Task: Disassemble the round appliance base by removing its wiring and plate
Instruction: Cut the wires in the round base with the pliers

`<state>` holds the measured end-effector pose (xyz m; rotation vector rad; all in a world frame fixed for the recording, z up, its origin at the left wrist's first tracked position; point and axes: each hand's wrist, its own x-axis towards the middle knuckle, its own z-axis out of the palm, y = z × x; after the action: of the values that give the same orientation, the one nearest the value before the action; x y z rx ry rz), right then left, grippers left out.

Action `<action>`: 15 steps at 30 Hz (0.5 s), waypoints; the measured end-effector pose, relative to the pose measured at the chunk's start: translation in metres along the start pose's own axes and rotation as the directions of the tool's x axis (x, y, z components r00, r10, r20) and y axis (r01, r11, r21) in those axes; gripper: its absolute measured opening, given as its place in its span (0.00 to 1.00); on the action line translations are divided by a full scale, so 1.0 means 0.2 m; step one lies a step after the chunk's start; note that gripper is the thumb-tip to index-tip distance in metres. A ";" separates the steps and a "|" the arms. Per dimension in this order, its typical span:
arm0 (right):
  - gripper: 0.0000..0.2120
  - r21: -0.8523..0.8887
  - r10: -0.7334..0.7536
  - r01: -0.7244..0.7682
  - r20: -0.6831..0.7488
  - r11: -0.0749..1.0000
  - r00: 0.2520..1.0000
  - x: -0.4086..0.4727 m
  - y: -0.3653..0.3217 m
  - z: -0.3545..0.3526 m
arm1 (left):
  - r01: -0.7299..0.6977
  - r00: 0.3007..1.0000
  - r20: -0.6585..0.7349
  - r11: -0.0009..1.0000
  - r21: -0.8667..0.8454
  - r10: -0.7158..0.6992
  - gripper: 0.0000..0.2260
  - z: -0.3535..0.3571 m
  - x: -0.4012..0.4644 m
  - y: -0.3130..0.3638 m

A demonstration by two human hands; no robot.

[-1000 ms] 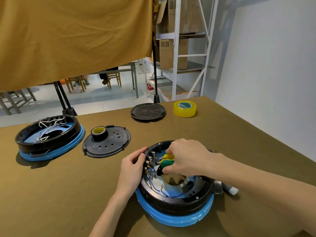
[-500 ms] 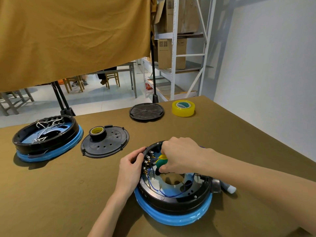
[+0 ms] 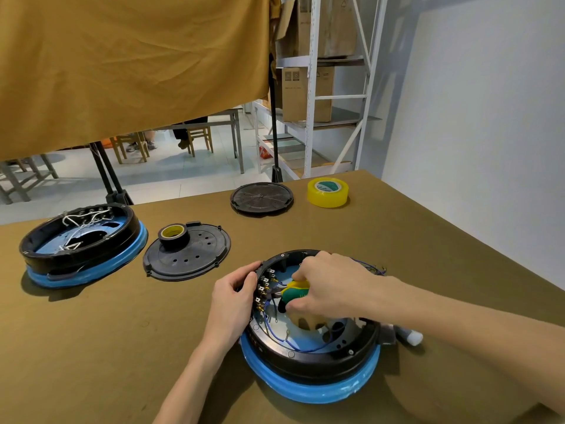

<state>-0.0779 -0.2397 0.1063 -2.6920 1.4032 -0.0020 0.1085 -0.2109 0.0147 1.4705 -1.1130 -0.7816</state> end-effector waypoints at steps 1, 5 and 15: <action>0.30 0.027 0.013 -0.013 0.007 1.000 1.000 0.01 0.01 -0.01 | 0.001 1.000 0.004 1.000 -0.001 -0.001 0.13 0.00 0.00 0.00; 0.24 -0.299 -0.116 0.082 -0.096 0.951 0.989 -0.04 -0.05 0.07 | -0.004 1.000 0.000 1.000 0.006 0.004 0.13 0.00 0.00 0.00; 0.22 -0.304 -0.130 0.083 -0.138 0.949 0.982 -0.08 -0.05 0.12 | -0.021 1.000 0.009 1.000 0.017 0.020 0.13 -0.01 0.00 0.01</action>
<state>-0.0775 -0.2194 0.0839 -3.0739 1.3962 -0.0121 0.1090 -0.2104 0.0173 1.4693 -1.1428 -0.7667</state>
